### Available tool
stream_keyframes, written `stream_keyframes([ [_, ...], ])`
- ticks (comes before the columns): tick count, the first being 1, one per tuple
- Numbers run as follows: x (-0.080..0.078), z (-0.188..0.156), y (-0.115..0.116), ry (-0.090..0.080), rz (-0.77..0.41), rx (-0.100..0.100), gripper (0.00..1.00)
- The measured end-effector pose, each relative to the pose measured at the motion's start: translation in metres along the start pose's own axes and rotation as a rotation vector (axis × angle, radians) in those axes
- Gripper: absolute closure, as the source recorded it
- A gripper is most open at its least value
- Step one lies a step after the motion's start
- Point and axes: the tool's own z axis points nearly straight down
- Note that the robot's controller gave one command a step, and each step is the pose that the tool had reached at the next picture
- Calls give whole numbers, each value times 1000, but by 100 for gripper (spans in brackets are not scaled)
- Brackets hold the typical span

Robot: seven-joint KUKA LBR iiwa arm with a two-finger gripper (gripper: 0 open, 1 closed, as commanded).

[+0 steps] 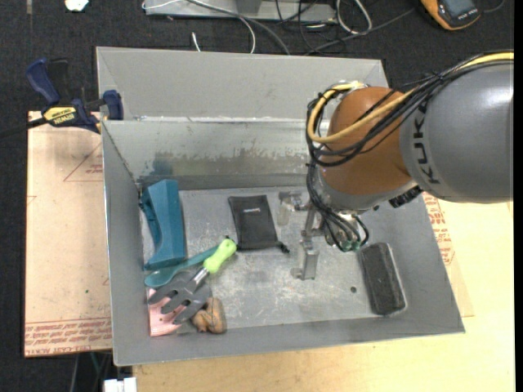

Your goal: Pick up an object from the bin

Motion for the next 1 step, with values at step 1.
stream_keyframes([
  [1,-18,-7,56,-5,7,2,0],
])
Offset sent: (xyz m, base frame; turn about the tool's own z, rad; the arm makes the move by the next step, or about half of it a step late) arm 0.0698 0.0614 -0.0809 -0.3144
